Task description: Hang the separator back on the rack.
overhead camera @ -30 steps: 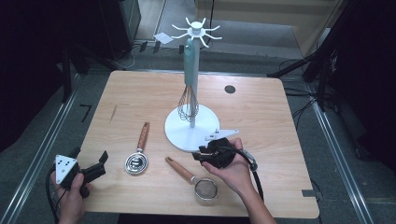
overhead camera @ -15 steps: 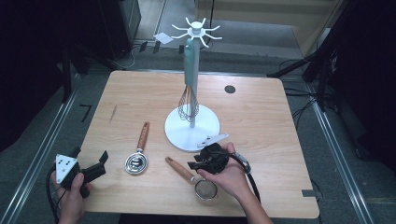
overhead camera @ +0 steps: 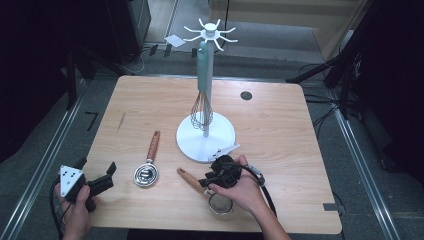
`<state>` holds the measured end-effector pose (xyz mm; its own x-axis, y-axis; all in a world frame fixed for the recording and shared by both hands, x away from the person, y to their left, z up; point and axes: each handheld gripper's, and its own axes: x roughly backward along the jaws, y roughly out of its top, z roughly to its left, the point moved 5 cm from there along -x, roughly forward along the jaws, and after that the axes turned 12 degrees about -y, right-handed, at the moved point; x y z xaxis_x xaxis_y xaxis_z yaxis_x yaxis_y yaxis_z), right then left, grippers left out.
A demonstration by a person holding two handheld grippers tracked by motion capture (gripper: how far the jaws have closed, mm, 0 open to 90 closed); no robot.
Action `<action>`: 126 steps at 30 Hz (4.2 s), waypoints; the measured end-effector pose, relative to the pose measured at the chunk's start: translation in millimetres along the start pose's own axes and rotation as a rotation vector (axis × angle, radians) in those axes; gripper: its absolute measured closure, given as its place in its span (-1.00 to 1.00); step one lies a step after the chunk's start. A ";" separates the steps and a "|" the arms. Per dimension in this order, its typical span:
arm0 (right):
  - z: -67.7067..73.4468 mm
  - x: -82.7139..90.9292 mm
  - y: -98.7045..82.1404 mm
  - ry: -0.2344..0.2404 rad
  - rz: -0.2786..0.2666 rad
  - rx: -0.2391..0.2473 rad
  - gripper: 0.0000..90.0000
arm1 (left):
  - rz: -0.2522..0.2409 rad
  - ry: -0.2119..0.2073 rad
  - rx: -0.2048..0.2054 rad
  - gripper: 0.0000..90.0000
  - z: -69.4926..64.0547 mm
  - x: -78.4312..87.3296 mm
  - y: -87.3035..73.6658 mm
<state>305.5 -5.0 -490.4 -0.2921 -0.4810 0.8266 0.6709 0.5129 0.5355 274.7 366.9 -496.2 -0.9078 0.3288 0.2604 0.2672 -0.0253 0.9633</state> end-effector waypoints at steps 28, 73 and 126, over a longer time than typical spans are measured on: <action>8.2 -19.9 -5.4 0.038 0.189 0.001 0.42 | 0.001 -0.002 -0.004 -0.97 -0.3 -0.1 0.0; -26.1 17.0 1.6 -0.083 -0.089 -0.052 0.58 | 0.000 -0.002 -0.007 -0.97 -0.6 -0.1 0.0; -69.4 85.5 11.6 -0.314 -0.526 -0.218 0.58 | -0.001 0.000 -0.007 -0.97 -0.8 0.1 0.0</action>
<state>335.6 -89.5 -425.6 -0.7823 -0.3810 0.4927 0.4976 0.0935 0.8624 274.4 366.2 -496.1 -0.9081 0.3289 0.2592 0.2638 -0.0314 0.9641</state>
